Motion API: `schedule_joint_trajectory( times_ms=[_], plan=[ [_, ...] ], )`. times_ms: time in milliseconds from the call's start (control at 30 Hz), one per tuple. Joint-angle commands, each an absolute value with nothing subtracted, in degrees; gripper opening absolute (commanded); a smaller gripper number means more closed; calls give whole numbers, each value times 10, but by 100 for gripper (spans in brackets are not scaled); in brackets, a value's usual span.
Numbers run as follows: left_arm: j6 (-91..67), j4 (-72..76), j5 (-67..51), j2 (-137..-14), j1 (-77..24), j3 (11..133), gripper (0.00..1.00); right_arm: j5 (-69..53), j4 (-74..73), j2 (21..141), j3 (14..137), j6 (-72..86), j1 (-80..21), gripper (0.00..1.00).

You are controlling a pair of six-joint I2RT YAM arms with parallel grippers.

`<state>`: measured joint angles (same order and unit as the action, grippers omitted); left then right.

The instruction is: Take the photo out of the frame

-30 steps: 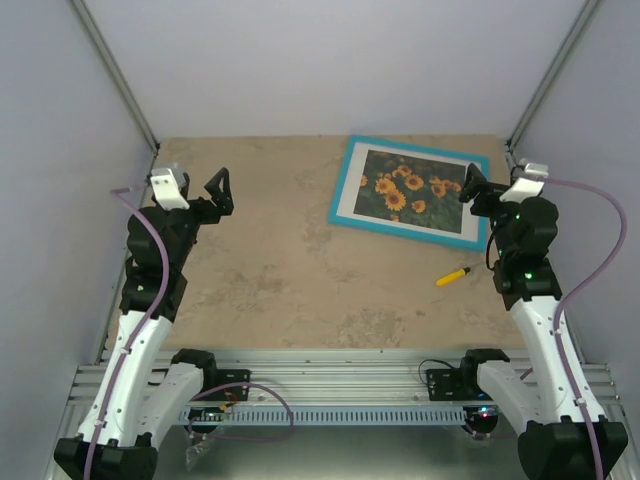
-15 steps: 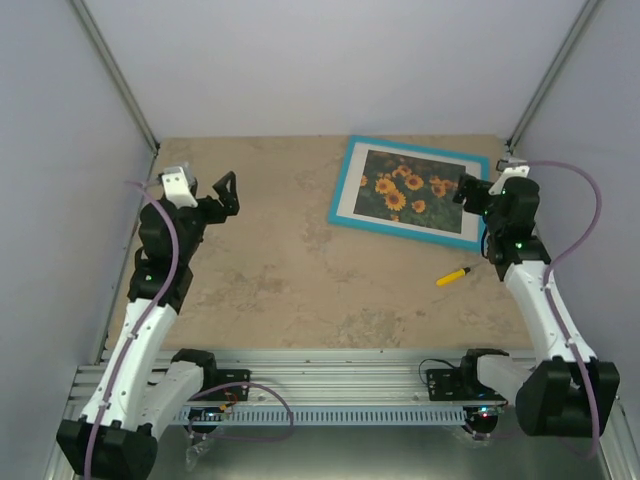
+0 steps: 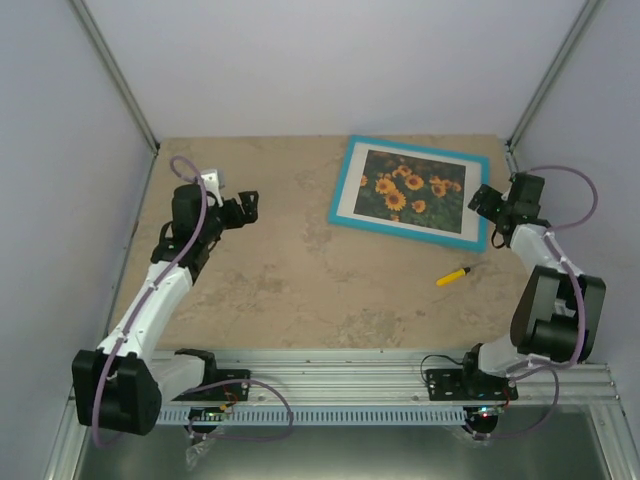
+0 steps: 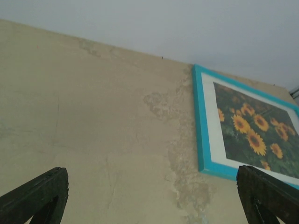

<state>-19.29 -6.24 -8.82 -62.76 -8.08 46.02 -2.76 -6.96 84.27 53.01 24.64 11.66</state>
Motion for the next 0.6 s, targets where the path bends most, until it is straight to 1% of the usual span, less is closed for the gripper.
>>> schedule_joint_trajectory(
  times_ms=[0, 200, 333, 467, 567],
  plan=[
    [-182, -70, -112, -647, -77, 474, 100, -75, -72, 906, 571, 216, 160, 94],
    [-186, -67, -144, -679, -77, 482, 100, -96, -94, 1004, 631, 151, 180, 82],
    [-186, -76, -158, -699, -77, 489, 100, -123, -104, 1059, 663, 121, 195, 66],
    [-185, -81, -170, -714, -77, 495, 100, -149, -116, 1098, 689, 98, 202, 61],
    [-185, -86, -173, -728, -77, 500, 100, -168, -132, 1133, 713, 83, 202, 54]
  ],
)
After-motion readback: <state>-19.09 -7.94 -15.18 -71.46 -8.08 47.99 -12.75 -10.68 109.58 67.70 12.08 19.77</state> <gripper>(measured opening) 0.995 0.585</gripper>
